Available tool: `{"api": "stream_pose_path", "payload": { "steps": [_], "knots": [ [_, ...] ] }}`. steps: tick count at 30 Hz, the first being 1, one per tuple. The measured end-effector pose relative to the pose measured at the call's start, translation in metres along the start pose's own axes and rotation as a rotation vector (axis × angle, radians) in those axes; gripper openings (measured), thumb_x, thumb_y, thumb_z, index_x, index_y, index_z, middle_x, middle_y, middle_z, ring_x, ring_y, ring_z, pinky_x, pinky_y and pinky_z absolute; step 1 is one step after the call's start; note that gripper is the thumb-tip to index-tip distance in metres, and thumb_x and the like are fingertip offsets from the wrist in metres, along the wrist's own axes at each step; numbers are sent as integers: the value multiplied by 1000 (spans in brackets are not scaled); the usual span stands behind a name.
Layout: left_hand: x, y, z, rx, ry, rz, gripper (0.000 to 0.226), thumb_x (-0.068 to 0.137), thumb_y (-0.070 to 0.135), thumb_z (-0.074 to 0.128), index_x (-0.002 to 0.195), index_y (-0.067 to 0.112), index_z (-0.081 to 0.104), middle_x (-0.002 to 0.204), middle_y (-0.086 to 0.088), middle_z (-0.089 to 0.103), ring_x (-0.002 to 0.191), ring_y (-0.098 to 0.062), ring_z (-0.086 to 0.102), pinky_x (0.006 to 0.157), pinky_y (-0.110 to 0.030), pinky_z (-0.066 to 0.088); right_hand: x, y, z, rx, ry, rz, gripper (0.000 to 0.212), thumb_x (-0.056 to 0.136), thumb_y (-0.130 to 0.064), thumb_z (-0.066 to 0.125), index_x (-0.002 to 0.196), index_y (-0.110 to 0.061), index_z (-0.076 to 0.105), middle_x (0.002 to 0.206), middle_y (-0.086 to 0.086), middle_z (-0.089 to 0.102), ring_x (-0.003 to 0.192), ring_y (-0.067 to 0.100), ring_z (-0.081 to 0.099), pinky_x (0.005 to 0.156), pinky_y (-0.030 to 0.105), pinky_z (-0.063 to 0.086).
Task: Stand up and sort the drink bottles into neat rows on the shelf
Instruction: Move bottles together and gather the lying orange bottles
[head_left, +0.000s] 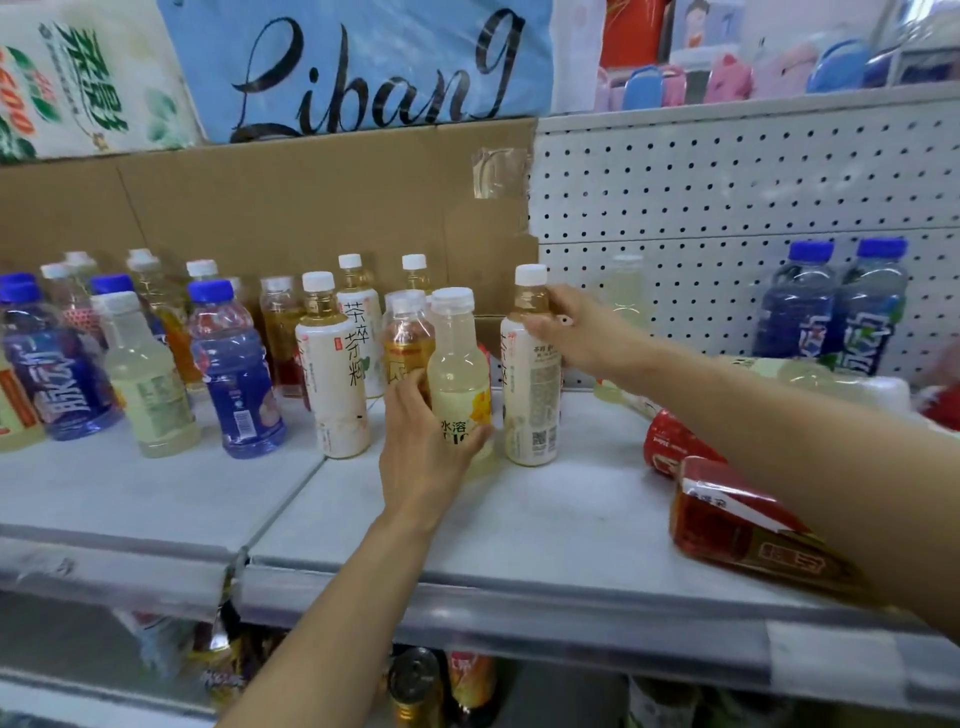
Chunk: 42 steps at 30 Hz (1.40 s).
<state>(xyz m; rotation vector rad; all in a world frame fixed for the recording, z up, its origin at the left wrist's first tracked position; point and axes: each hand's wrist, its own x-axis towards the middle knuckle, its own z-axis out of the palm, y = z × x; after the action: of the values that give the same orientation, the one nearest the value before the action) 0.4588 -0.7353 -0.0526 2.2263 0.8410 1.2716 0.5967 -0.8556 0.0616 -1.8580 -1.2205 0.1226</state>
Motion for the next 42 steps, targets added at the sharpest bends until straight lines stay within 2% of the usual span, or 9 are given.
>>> {"api": "stream_pose_path", "payload": {
  "steps": [4,8,12,18,24,31,34,37,42],
  "knots": [
    [-11,21,-8,-151,134,279,56,83,25,77,127,18,43,106,5,45,88,-11,49,68,-23,49,-34,17,-37,-121,11,59,45,97,-23,57,141,-18,48,136,-8,52,116,10,53,90,25,41],
    [-28,51,1,-194,-235,467,26,88,24,68,109,28,54,96,13,56,83,-7,57,70,-21,55,-70,43,-93,-181,138,163,37,96,-22,59,132,-16,57,128,-1,61,108,12,58,88,27,42],
    [-27,87,22,-248,-521,460,20,91,26,68,108,31,60,96,16,60,86,-1,60,73,-19,54,-92,71,-136,-240,204,288,38,94,-19,61,132,-11,58,129,5,61,108,13,54,95,30,39],
    [6,136,63,-235,-667,426,20,99,22,56,118,24,63,104,16,61,94,1,58,75,-10,46,-97,108,-168,-445,126,404,46,94,-23,62,137,-13,52,136,8,55,113,17,51,97,33,39],
    [42,163,117,-60,-831,372,31,100,20,56,131,20,60,128,5,63,115,-10,56,103,-30,44,-94,139,-194,-660,-31,521,51,91,-34,65,136,-17,49,132,6,56,110,21,56,92,33,47],
    [35,201,147,54,-1183,414,46,86,47,70,129,37,59,137,14,55,124,-11,51,104,-34,40,-92,155,-204,-711,-165,429,57,90,-38,65,140,-21,44,137,2,52,106,14,51,90,28,43],
    [30,211,159,192,-1187,444,48,84,46,72,129,38,59,137,15,53,121,-10,50,96,-29,41,-88,158,-208,-729,-205,379,55,90,-39,65,138,-21,45,133,1,54,102,13,50,91,28,45],
    [34,211,161,238,-1168,406,51,84,45,72,132,36,58,138,15,53,124,-10,49,103,-30,39,-83,164,-210,-781,-210,345,47,89,-42,63,128,-20,49,119,1,59,101,16,56,91,33,49],
    [48,192,153,104,-1134,219,40,92,37,66,132,35,59,134,10,56,124,-13,51,108,-34,40,-62,150,-223,-792,17,180,30,87,-36,58,109,-18,46,100,6,61,86,25,57,69,35,47]
  ]
}}
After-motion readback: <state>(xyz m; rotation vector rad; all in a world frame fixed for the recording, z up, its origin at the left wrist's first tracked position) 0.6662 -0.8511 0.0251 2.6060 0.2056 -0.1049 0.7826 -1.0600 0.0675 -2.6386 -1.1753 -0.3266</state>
